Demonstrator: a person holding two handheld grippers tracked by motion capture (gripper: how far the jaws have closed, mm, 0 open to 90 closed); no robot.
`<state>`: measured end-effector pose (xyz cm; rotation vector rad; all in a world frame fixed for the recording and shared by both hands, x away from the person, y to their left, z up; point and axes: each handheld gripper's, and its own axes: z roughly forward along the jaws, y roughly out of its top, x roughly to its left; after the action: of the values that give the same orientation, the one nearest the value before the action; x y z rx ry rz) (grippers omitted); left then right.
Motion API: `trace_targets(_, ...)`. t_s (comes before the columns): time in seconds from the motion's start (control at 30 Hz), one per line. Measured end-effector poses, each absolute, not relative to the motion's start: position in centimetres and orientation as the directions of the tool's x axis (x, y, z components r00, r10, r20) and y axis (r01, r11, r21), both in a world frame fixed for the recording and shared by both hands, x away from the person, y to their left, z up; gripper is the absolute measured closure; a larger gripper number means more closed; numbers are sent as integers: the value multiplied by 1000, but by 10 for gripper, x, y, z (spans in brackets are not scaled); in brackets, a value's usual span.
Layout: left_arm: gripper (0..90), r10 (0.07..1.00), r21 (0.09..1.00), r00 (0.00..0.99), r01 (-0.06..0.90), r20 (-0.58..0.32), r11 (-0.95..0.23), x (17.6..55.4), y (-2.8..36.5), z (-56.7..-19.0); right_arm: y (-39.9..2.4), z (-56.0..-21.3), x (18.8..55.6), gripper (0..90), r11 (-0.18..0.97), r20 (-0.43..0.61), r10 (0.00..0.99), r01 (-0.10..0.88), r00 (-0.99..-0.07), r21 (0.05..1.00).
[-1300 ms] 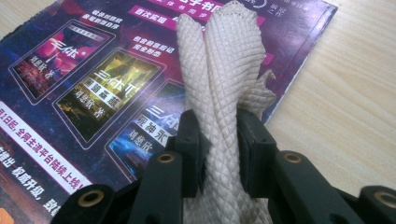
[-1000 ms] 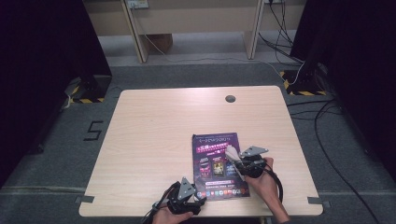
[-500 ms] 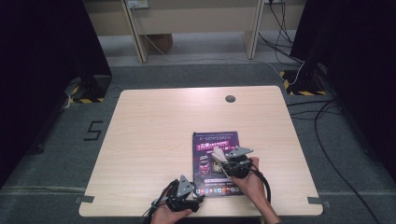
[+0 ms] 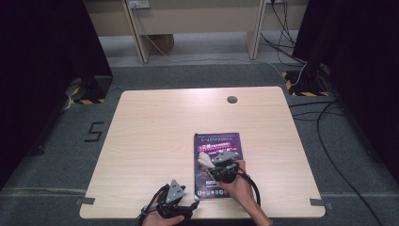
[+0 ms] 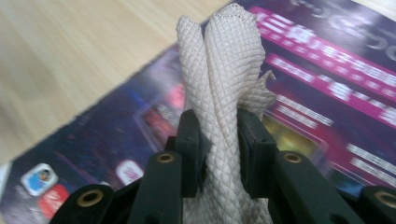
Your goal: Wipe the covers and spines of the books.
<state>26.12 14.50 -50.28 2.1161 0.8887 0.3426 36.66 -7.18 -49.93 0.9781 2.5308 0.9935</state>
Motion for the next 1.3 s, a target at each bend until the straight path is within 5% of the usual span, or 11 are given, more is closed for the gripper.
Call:
trace_targets(0.63, 219, 712, 748, 702, 478, -11, -460, 260, 159, -500, -54, -499, 358, 720, 582, 7, 610, 453, -792, 675)
trace_targets(1.3, 219, 711, 747, 703, 478, -10, -462, 261, 160, -500, -155, -496, 359, 721, 444, 41, 780, 599, -624, 666)
